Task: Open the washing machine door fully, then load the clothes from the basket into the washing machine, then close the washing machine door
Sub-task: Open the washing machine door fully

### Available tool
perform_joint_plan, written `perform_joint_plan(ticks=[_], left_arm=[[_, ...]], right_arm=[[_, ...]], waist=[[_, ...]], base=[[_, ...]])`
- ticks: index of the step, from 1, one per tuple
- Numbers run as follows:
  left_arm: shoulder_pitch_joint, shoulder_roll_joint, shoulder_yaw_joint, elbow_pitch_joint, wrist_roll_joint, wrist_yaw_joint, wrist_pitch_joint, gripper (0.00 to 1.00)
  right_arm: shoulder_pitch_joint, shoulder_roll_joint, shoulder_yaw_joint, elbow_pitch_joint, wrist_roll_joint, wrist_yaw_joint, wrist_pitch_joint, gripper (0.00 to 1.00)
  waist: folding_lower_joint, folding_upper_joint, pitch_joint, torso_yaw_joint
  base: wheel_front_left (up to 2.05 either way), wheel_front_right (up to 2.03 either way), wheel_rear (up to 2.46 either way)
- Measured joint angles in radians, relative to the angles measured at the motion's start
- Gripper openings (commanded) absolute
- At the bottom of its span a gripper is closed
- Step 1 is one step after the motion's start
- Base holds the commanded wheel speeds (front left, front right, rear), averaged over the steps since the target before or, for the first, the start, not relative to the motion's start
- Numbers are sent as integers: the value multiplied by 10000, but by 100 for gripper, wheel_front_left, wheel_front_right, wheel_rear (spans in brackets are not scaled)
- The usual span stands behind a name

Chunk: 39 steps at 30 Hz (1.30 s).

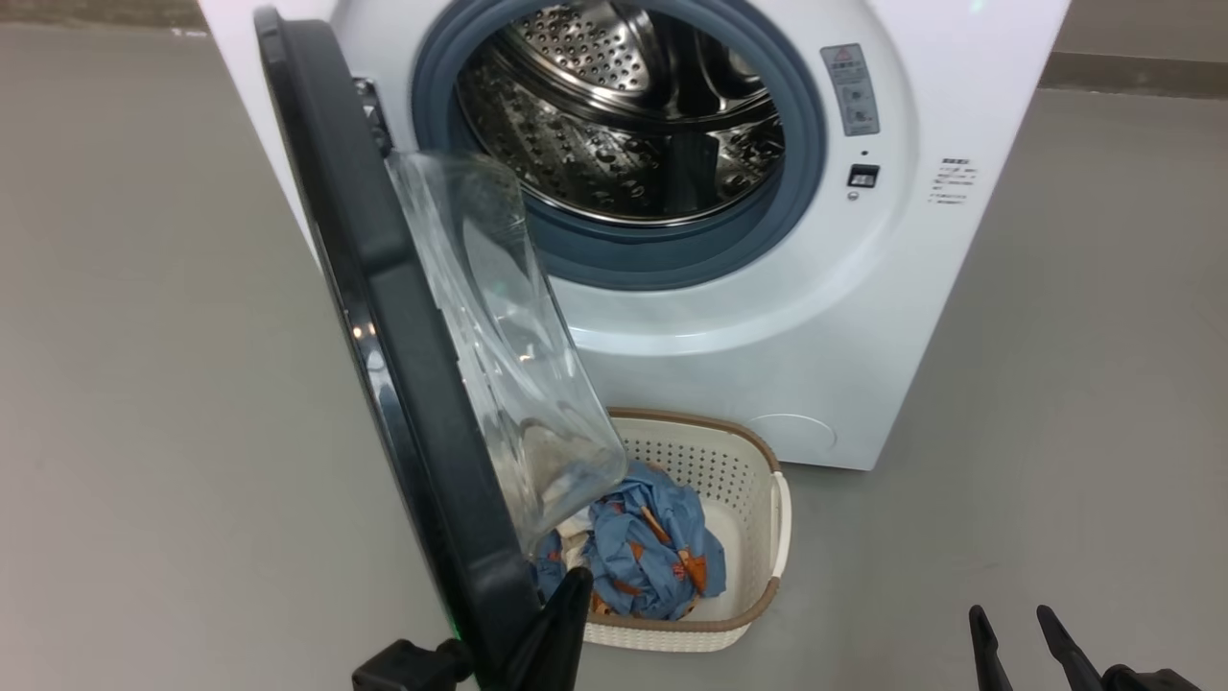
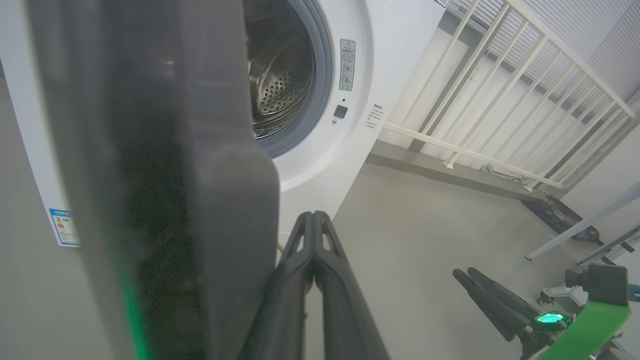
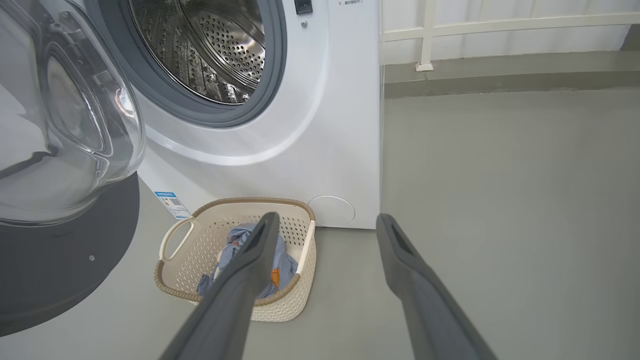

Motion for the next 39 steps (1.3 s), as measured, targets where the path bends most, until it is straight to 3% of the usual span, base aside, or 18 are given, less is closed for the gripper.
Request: perform_joint_plan(ticks=[17, 23, 39], left_arm=[[-242, 8, 389, 33, 58, 487, -397, 0], [-481, 203, 1578, 646, 12, 922, -796, 0], [-1756, 541, 3607, 3298, -370, 1218, -2150, 0]], right_arm=[[-263, -88, 6, 27, -90, 0, 0, 100], [-293, -161, 58, 65, -98, 0, 0, 100], [-456, -236, 192, 174, -111, 0, 0, 100]], waist=[[-1, 0, 483, 1483], [0, 0, 725, 2088], [-1, 1, 823, 2042]], base=[[0, 0, 0], [0, 0, 0], [0, 0, 0]])
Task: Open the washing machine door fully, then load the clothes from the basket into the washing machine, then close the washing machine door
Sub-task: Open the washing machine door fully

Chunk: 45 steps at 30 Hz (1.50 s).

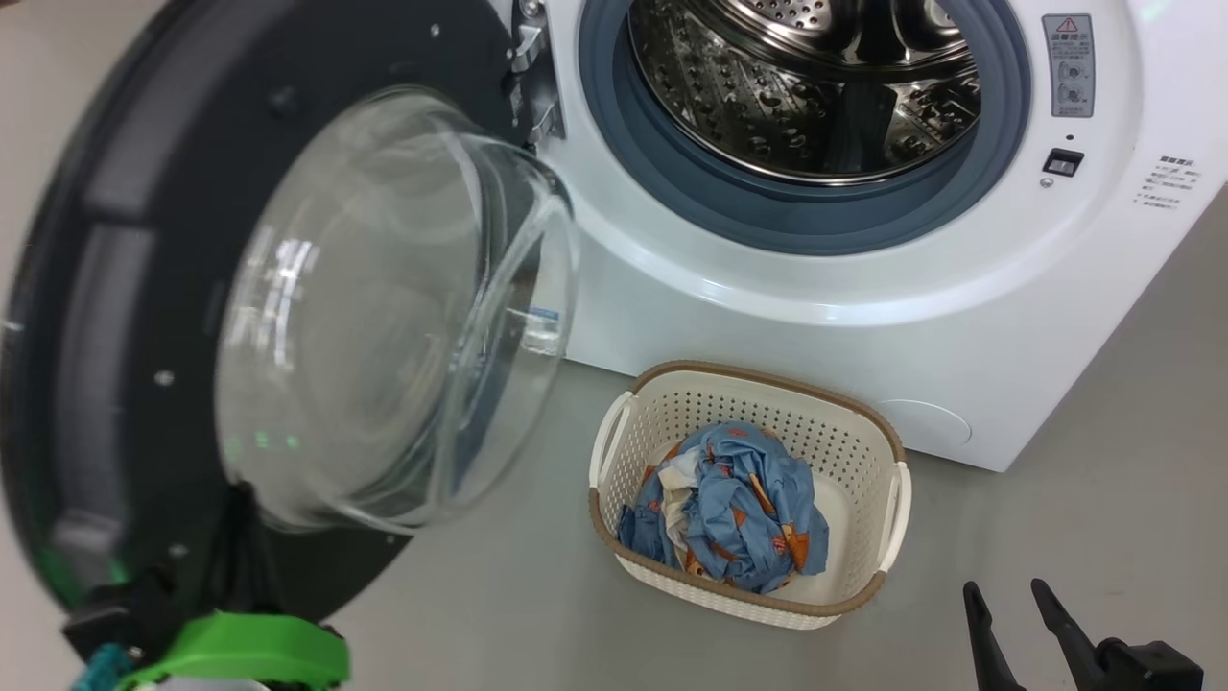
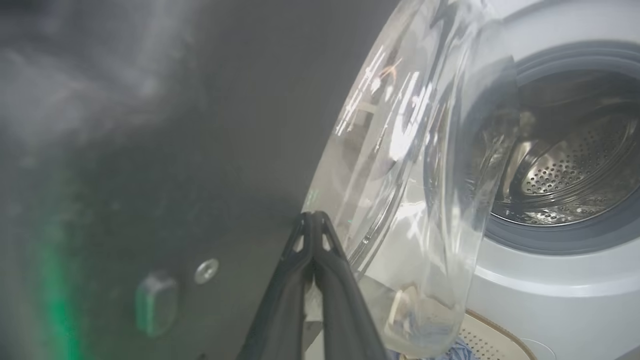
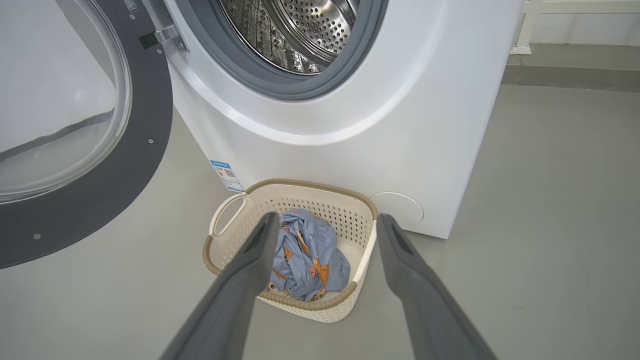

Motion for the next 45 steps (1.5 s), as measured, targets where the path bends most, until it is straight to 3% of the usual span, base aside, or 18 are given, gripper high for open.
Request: perform_joint_plan(ticks=[10, 19, 33, 42, 43, 45], left_arm=[[-1430, 280, 1221, 2366, -130, -33, -491, 0], [-2621, 291, 2834, 3695, 466, -456, -495, 0], [-2891, -382, 4316, 4019, 1586, -1195, -566, 0], [-2819, -690, 4736, 3085, 1889, -1515, -568, 0], [-2776, -702, 4750, 2899, 1952, -1517, -568, 4], [-2615, -721, 4753, 2506, 1979, -1597, -569, 47]], right_arm=[[0, -117, 150, 75, 2, 0, 0, 100], [0, -140, 274, 211, 29, 0, 0, 100], [0, -61, 276, 347, 44, 0, 0, 100], [1, 13, 259, 351, 73, 0, 0, 100], [1, 15, 261, 351, 73, 0, 0, 100], [2, 19, 265, 351, 75, 0, 0, 100]], waist=[[0, 0, -43, -295], [0, 0, -129, -611], [0, 0, -298, -860], [1, 0, -439, -780], [0, 0, -461, -781], [0, 0, -493, -796]], base=[[0, 0, 0], [0, 0, 0], [0, 0, 0], [0, 0, 0], [0, 0, 0], [0, 0, 0]])
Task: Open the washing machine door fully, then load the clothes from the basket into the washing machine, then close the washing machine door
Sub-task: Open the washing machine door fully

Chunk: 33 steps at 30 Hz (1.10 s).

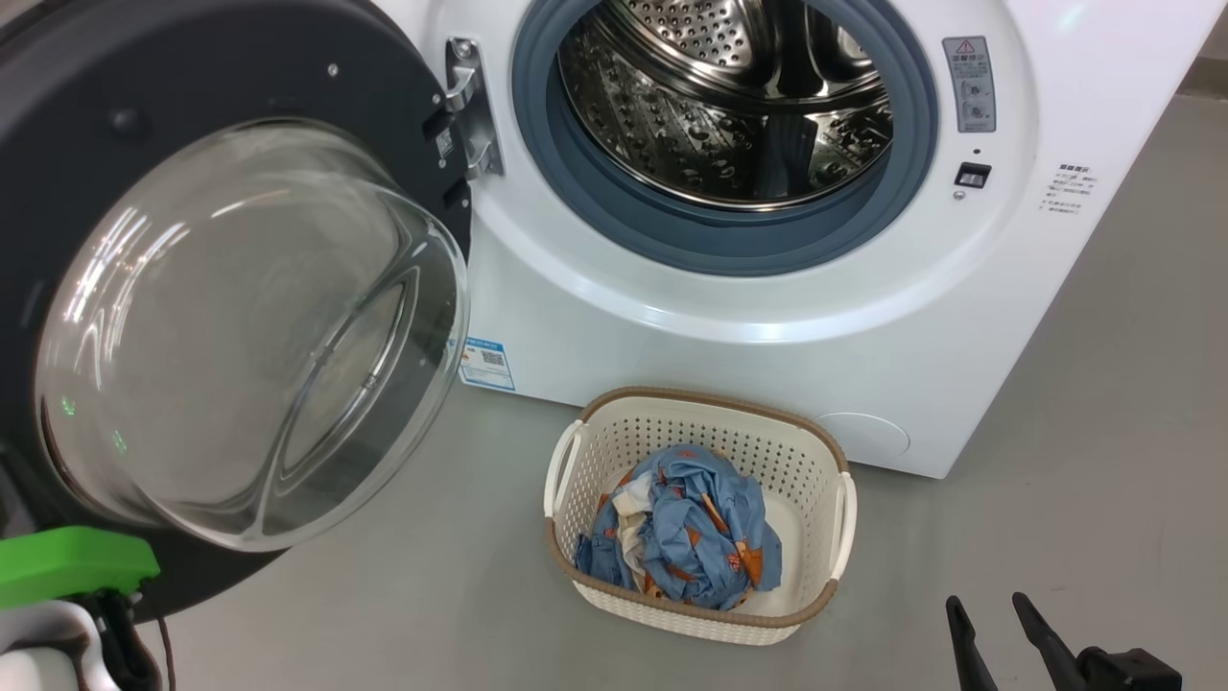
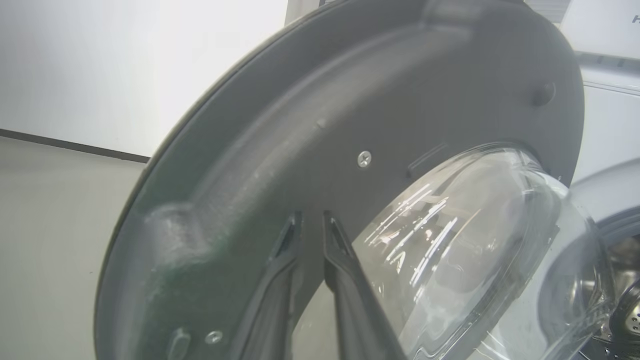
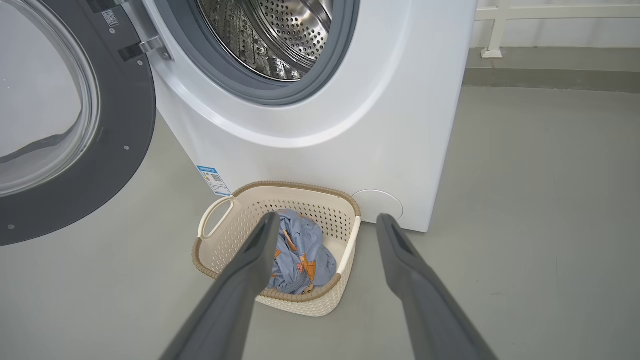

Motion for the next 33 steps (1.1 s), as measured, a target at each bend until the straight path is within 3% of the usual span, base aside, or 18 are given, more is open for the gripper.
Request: perform_joint_plan(ticks=[1, 3, 18, 24, 27, 33], left_arm=[[110, -21, -4, -198, 6, -35, -2, 61], [344, -75, -38, -635, 4, -174, -4, 100], [2199, -59, -2253, -3877, -424, -270, -6, 100], [2903, -27, -2924, -4174, -610, -794, -6, 100], [3306, 31, -3085, -3879, -458, -1317, -6, 100], [3853, 48, -3154, -3333, -123, -1685, -6, 100]], right_arm=[[0, 0, 2, 0, 2, 0, 0, 100], [0, 6, 4, 2, 36, 0, 0, 100], [-1, 46, 86, -125, 44, 0, 0, 100], [1, 65, 100, -257, 46, 0, 0, 100], [1, 71, 213, -330, 56, 0, 0, 100], [0, 58, 268, -552, 56, 0, 0, 100]], waist=[[0, 0, -15, -10], [0, 0, -46, -33], [0, 0, -210, -642], [0, 0, -263, -1164], [0, 0, -302, -1579], [0, 0, -342, -2256]], base=[[0, 0, 0], [0, 0, 0], [0, 0, 0], [0, 0, 0], [0, 0, 0], [0, 0, 0]])
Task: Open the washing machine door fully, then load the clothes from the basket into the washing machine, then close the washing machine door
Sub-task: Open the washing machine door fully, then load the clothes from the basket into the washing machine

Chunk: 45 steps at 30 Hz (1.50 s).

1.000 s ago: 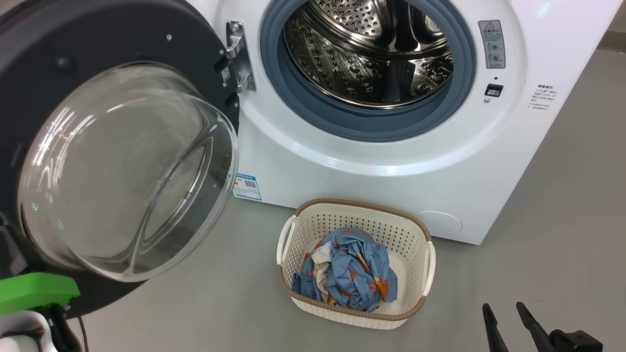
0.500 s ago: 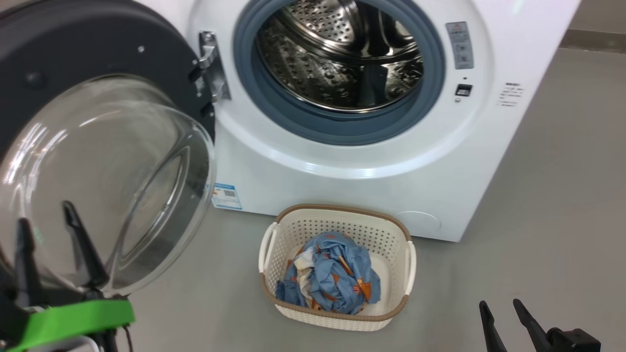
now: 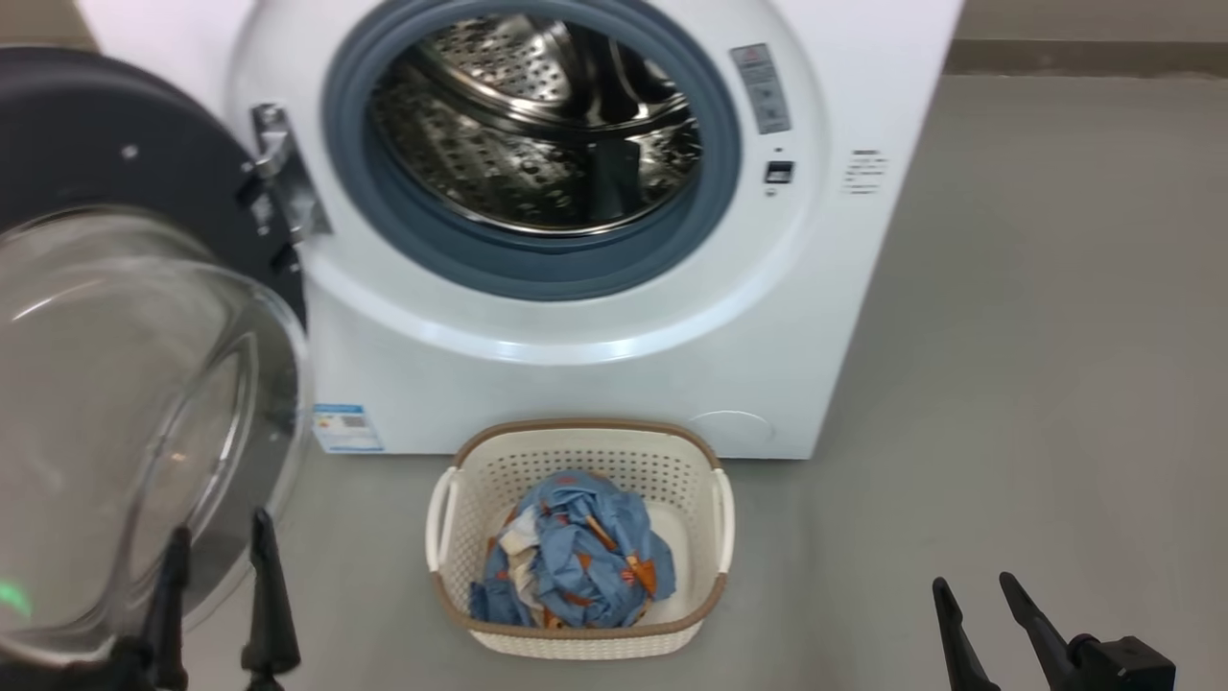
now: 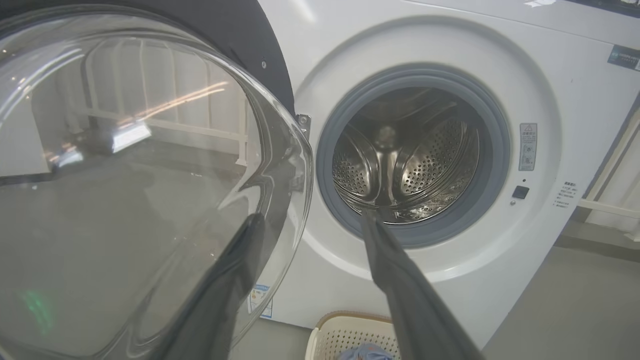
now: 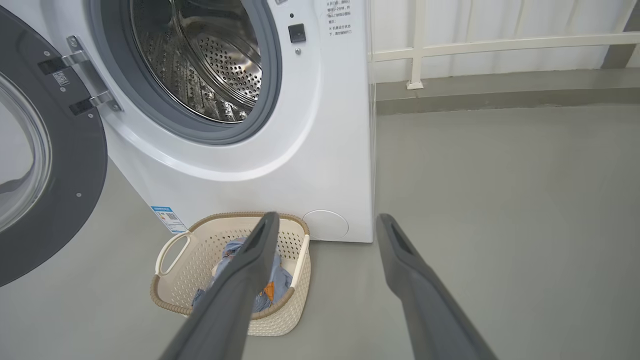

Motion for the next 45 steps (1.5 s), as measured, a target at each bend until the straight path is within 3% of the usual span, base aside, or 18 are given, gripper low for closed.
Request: perform_joint_plan(ticks=[14, 45], left_arm=[[1119, 40, 221, 667, 178, -169, 2, 100], [1120, 42, 125, 1060, 171, -109, 4, 100]], right_arm=[[11, -38, 65, -334, -15, 0, 0, 100], [29, -67, -113, -449, -117, 0, 0, 100]], waist=[[1, 0, -123, -1259], [0, 0, -304, -1057]], base=[[0, 0, 0], [0, 0, 0]])
